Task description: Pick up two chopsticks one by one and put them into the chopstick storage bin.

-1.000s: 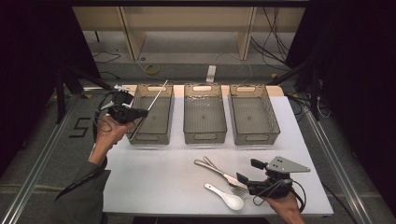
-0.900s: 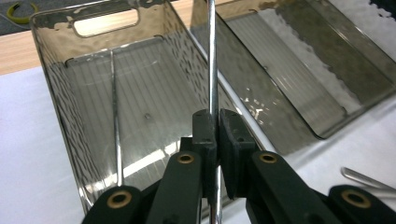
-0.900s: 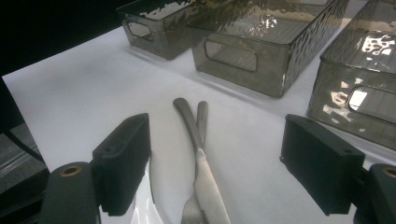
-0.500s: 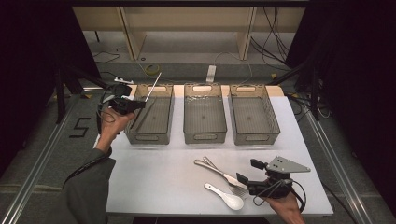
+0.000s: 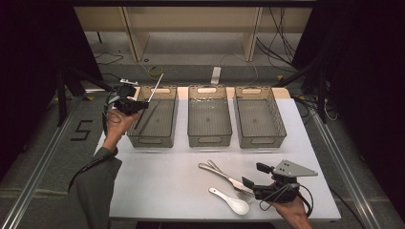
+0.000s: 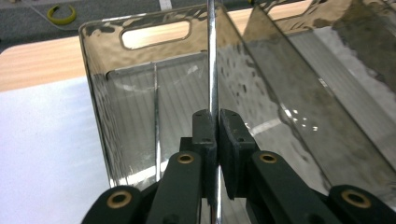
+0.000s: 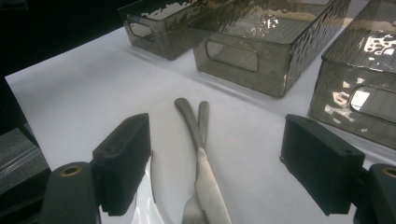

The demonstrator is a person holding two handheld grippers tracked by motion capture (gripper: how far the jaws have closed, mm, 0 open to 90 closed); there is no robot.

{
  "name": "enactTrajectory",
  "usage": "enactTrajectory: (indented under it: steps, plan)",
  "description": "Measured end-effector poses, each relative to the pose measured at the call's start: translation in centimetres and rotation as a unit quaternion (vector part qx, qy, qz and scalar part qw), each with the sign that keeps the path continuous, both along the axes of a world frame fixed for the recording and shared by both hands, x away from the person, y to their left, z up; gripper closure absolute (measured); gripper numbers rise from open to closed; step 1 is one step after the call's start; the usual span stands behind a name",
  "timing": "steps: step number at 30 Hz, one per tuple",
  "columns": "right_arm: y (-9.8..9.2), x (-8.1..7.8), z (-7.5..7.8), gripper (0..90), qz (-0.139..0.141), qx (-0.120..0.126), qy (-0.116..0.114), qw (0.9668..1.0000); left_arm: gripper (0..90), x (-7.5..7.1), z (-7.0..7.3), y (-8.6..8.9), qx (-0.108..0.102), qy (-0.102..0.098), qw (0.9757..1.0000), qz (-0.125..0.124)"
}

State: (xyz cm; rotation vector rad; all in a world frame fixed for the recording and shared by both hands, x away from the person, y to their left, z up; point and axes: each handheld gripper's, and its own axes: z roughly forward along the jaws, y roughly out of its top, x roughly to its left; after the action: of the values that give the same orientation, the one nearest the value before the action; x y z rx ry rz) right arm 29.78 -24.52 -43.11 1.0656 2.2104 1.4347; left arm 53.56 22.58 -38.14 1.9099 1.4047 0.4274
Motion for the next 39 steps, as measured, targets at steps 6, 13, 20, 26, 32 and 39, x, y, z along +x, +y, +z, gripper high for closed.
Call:
enactTrajectory:
  steps: [6, 13, 20, 26, 32, 39]
  plan:
    - [0.0, 0.0, 0.0, 25.1, 0.0, 0.0, 0.001, 1.0, 84.7, 0.3, -1.2, 0.3, -0.003, 0.002, 0.9999, 0.01]
    - [0.1, -0.1, 0.0, 25.1, 0.001, -0.003, 0.002, 1.0, 84.6, 0.3, -2.1, 0.4, -0.002, 0.006, 0.9999, 0.015]
    - [0.0, -0.1, 0.0, 25.1, 0.0, -0.002, 0.002, 1.0, 84.3, 0.4, -2.9, 0.3, 0.003, 0.014, 0.9997, 0.018]
    - [0.0, 0.0, -0.1, 25.1, 0.001, 0.0, 0.001, 1.0, 75.8, 0.3, -2.8, 0.5, 0.004, 0.018, 0.9996, 0.023]
    - [0.1, 0.0, -0.1, 25.1, 0.001, -0.001, 0.004, 1.0, 51.6, -0.8, -1.5, 0.4, -0.022, 0.015, 0.9996, 0.01]
    - [-0.1, 0.0, 0.0, 25.1, 0.0, -0.003, 0.006, 1.0, 36.7, -4.6, -0.4, -0.5, -0.049, -0.018, 0.9984, -0.021]
